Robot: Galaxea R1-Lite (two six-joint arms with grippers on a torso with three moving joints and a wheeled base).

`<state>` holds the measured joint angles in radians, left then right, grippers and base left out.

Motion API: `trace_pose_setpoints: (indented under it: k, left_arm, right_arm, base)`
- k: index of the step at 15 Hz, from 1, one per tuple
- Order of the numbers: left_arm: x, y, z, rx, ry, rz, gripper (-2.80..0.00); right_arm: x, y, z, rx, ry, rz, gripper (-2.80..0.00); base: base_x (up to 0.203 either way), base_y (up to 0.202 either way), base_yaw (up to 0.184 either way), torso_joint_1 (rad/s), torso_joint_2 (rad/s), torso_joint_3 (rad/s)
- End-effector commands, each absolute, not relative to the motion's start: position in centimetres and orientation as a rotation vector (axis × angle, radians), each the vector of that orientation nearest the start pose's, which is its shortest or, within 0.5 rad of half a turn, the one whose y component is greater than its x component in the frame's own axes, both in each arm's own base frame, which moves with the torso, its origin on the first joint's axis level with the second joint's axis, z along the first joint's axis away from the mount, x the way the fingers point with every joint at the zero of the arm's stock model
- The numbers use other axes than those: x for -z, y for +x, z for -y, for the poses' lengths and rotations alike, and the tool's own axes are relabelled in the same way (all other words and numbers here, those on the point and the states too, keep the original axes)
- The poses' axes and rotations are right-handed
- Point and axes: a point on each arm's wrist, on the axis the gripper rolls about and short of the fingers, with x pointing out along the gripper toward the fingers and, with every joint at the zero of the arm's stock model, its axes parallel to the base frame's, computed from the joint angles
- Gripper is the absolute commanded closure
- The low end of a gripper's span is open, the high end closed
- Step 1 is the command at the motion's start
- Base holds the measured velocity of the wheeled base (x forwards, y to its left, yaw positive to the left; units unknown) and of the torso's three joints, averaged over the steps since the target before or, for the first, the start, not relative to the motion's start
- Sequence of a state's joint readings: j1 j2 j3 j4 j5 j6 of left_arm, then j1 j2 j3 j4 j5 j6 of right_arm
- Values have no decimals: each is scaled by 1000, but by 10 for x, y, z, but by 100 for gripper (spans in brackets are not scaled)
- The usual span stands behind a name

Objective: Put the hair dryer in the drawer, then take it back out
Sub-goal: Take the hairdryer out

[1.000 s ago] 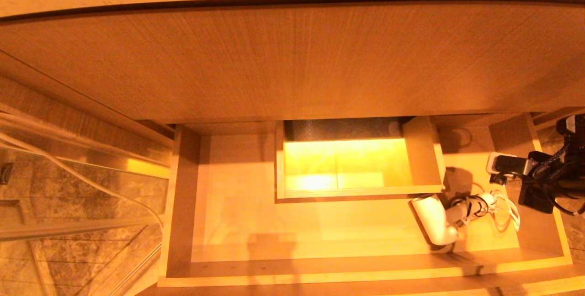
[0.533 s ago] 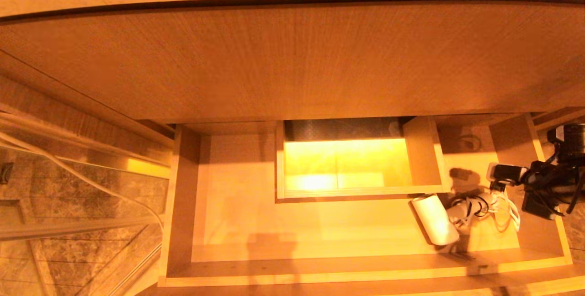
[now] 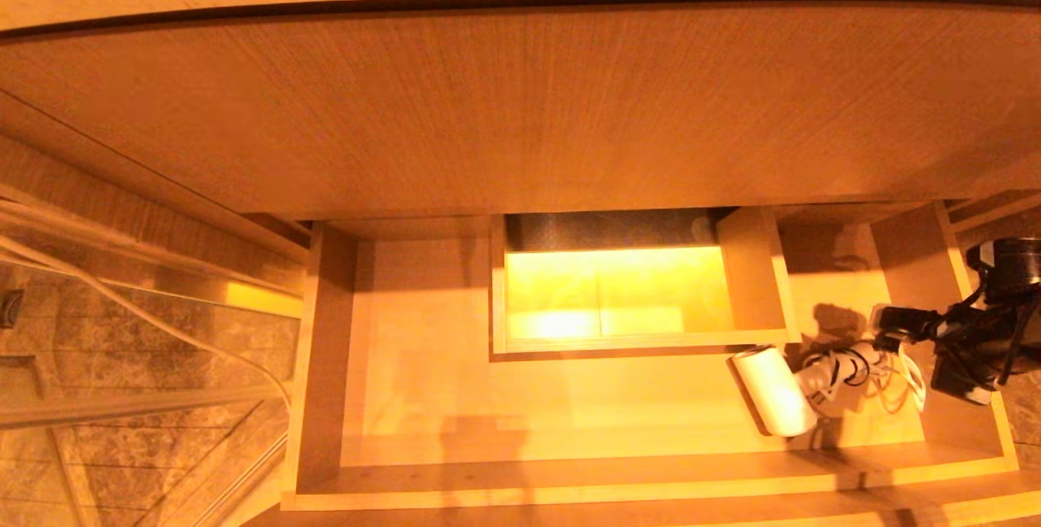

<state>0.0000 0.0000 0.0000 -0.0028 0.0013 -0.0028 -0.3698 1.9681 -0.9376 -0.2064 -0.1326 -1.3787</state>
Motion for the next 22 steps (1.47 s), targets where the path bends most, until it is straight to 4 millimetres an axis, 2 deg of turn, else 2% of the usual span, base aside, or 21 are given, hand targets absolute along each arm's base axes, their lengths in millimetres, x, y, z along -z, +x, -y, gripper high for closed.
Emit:
trace_pose_setpoints:
  k: [1, 6, 15, 16, 22]
  left_arm:
    - [-76, -23, 0, -2, -3, 3, 0]
    - [-76, -23, 0, -2, -3, 3, 0]
    - [-76, -23, 0, -2, -3, 3, 0]
    - [-76, -23, 0, -2, -3, 3, 0]
    - [-76, -23, 0, -2, -3, 3, 0]
  right_arm:
    - [-77, 321, 129, -196, -1160, -1028, 0]
    - [-61, 324, 135, -216, -1137, -1066, 0]
    - [-59, 331, 141, -194, -1120, -1057, 0]
    - [-58, 329, 142, -193, -1119, -1068, -280]
    - [-47, 328, 142, -214, -1094, -1100, -280]
  base:
    - [0, 0, 0, 0, 0, 0]
    - [0, 0, 0, 0, 0, 0]
    - [0, 0, 0, 0, 0, 0]
    - [0, 0, 0, 0, 0, 0]
    - [0, 0, 0, 0, 0, 0]
